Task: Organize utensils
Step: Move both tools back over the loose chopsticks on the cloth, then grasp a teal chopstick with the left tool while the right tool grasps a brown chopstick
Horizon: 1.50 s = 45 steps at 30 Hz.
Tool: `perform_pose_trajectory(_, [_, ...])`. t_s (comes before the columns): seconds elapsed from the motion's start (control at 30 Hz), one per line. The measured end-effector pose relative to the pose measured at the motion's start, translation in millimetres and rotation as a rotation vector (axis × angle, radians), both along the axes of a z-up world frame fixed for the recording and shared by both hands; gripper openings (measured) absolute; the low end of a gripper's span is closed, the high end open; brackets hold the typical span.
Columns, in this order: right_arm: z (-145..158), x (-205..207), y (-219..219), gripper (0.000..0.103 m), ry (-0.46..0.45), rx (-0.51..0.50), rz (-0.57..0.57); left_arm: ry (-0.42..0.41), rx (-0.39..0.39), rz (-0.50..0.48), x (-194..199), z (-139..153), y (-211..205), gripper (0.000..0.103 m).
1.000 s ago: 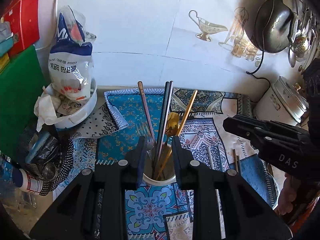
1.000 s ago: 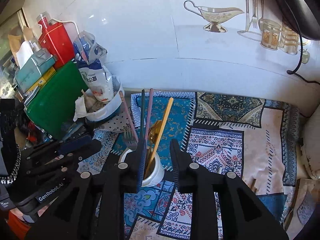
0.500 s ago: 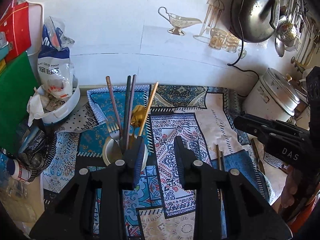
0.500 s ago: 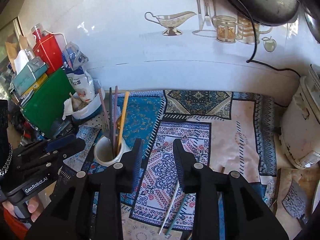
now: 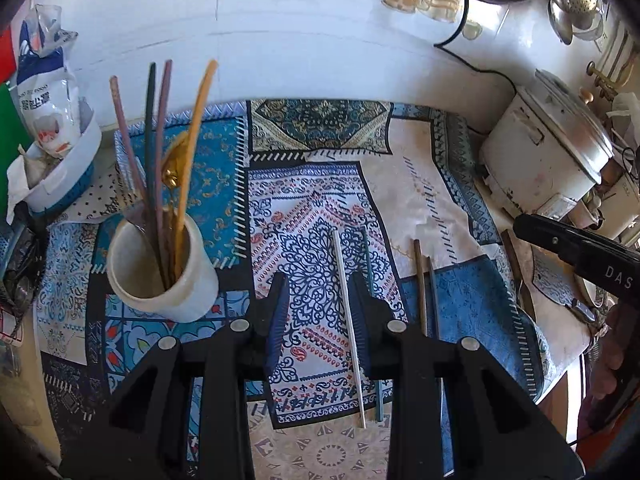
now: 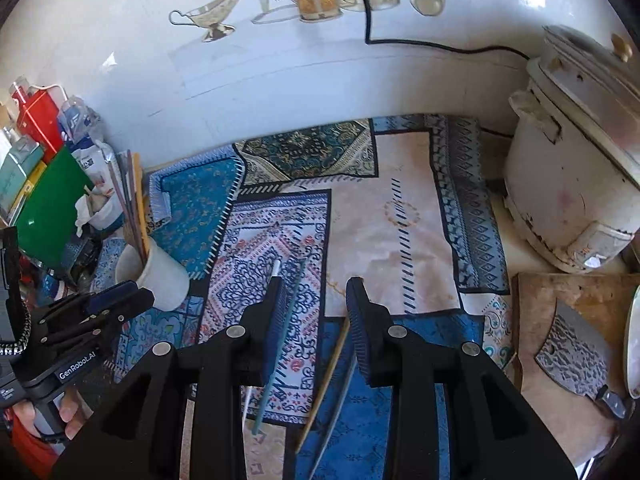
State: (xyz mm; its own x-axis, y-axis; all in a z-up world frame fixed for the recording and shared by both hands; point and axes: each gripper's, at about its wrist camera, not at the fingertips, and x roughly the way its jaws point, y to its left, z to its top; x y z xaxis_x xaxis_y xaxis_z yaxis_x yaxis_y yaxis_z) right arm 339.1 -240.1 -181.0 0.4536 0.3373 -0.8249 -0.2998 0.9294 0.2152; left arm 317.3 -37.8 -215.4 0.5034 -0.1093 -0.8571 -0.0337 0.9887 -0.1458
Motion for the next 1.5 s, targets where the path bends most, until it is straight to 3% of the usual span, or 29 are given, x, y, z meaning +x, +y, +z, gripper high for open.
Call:
perform_pose_trajectory(0.57, [-87.3, 0.4, -35.7, 0.029, 0.214, -0.045, -0.016, 0.211, 0.001, -0.143, 36.9, -89.5, -69.8, 0.028])
perform_pose_trajectory(0.77, [-90.6, 0.8, -36.2, 0.029, 0.201, -0.077, -0.007, 0.253, 0.001, -0.137, 61.5, -114.0, -74.5, 0.013])
perform_pose_trajectory(0.83, [-90.5, 1.8, -38.3, 0.029, 0.201, -0.069, -0.008, 0.261, 0.004, -0.144, 67.3, -119.8, -77.5, 0.012])
perform_pose_trajectory(1.1, [-89.0, 8.4, -36.6, 0.029, 0.182, -0.063, -0.014, 0.277, -0.018, -0.167, 80.8, -132.7, -84.6, 0.011])
perform_pose_trajectory(1.33, [-89.1, 9.9, -31.2, 0.029, 0.19, -0.032, -0.005, 0.284, -0.014, -0.23, 84.7, -135.1, -86.2, 0.003])
perform_pose_trajectory(1.5, [-96.9, 6.8, -18.9, 0.029, 0.226, -0.02, 0.016, 0.274, -0.08, -0.185, 64.7, -126.2, -70.1, 0.003])
